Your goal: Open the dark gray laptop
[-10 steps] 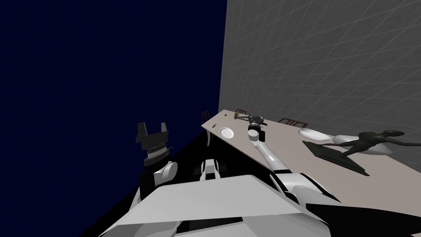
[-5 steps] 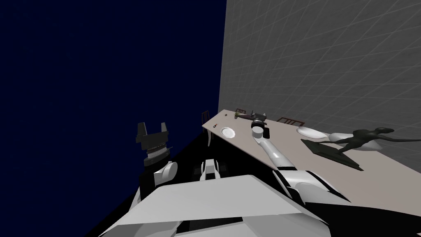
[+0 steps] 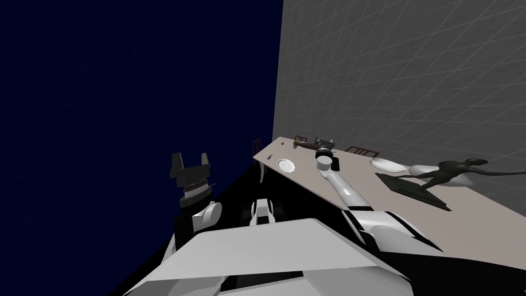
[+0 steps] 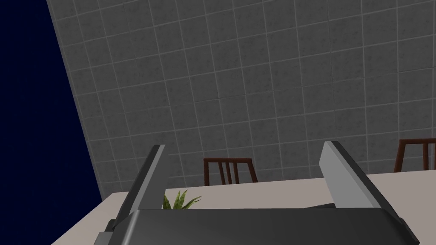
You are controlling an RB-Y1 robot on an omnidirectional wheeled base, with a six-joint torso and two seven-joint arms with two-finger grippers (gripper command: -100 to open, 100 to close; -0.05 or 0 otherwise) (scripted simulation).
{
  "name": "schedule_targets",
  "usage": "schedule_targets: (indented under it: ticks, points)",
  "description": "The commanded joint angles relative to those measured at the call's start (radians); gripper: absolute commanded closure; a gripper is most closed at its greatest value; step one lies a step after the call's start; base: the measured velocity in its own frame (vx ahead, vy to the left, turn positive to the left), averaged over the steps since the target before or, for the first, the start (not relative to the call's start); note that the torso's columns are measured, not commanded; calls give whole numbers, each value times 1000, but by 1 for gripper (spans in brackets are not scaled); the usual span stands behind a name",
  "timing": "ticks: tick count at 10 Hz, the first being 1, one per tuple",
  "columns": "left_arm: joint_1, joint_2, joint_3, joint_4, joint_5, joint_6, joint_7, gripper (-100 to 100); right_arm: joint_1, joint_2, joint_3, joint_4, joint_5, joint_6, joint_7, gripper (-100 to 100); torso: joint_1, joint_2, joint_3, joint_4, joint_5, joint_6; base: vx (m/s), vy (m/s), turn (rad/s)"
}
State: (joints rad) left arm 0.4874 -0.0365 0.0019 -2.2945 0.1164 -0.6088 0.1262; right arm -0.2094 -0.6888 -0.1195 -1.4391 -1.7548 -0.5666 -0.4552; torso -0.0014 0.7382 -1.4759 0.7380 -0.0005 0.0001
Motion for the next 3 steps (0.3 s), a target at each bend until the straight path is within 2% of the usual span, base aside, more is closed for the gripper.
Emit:
schedule_targets:
  ticks: [1,3]
  points:
    - [0,0,0,0,0,0,0,0,0,0,0,0,0,0,0,0,1,0,0,0,0,0,0,0,0]
    - [0,0,0,0,0,0,0,0,0,0,0,0,0,0,0,0,2,0,0,0,1,0,0,0,0]
